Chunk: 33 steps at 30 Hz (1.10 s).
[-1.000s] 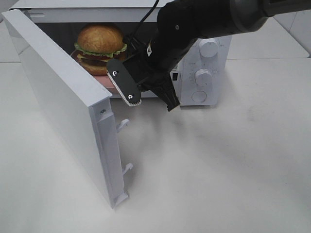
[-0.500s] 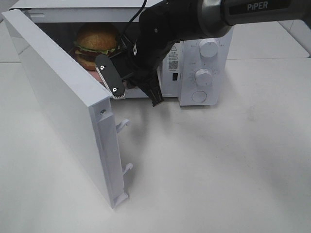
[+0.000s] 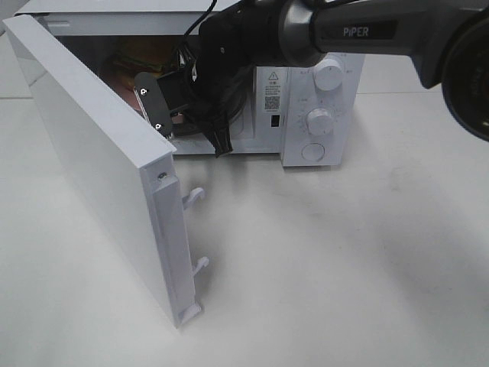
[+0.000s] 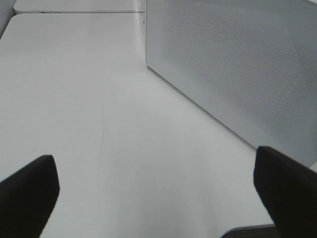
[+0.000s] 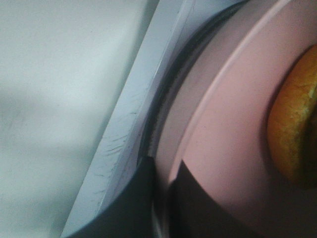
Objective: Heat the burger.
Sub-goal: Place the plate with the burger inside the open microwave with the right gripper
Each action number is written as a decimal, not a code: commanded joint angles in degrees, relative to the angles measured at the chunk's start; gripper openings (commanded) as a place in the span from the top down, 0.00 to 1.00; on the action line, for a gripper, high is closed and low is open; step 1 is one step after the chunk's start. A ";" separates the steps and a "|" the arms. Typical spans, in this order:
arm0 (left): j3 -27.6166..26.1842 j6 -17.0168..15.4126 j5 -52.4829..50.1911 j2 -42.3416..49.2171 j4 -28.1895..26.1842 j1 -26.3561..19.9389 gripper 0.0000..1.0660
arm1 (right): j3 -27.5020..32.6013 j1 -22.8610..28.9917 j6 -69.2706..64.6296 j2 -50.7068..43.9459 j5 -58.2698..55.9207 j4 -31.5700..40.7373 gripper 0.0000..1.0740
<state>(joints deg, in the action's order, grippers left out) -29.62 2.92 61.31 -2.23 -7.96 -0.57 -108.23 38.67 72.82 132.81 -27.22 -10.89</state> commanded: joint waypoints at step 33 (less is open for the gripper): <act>0.06 -0.06 -0.23 -0.06 -0.23 -0.23 0.05 | -1.89 -1.32 -6.76 1.78 2.46 1.03 0.48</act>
<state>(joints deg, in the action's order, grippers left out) -29.62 2.92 61.31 -2.23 -7.96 -0.57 -112.19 37.36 67.04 136.54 -25.15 -10.49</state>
